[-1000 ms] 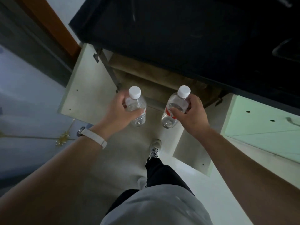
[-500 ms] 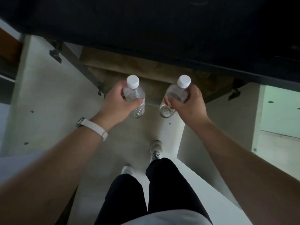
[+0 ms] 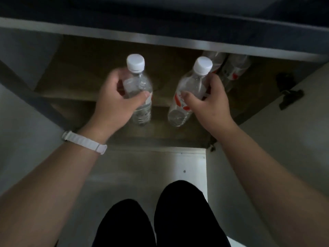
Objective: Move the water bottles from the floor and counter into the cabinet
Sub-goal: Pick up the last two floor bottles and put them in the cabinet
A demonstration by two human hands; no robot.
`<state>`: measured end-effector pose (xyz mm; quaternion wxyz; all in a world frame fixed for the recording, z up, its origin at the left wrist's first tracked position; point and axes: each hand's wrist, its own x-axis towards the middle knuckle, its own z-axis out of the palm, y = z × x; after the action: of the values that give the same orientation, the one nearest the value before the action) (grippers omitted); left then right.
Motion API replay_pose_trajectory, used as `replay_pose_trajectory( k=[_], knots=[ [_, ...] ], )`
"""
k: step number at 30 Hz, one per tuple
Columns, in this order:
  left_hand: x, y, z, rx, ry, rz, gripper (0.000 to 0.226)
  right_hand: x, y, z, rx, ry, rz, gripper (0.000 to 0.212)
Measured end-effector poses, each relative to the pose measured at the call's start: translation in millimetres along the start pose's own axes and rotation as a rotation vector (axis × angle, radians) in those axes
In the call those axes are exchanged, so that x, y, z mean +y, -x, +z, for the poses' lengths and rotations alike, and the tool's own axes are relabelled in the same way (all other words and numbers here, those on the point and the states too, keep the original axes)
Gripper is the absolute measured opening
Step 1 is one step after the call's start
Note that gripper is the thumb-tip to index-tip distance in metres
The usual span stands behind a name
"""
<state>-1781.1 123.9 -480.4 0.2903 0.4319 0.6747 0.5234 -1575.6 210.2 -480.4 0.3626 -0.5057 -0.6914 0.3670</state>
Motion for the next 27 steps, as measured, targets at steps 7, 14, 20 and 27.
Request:
replay_pose_trajectory(
  k=[7, 14, 20, 27],
  knots=[
    [-25.0, -40.4, 23.9, 0.042, 0.028, 0.176, 0.059, 24.6, -41.1, 9.8, 0.116, -0.009, -0.152, 0.062],
    [-27.4, -83.7, 41.6, 0.033, 0.032, 0.160, 0.055, 46.9, -80.1, 24.3, 0.129, 0.019, -0.107, 0.065],
    [-27.4, -120.3, 56.7, 0.085, -0.013, 0.158, 0.055, 45.2, -103.8, 33.2, 0.129, 0.012, -0.141, 0.057],
    [-34.0, -137.0, 61.0, 0.108, -0.017, 0.154, 0.067, 36.7, -117.3, 51.9, 0.150, 0.027, -0.161, 0.064]
  ],
)
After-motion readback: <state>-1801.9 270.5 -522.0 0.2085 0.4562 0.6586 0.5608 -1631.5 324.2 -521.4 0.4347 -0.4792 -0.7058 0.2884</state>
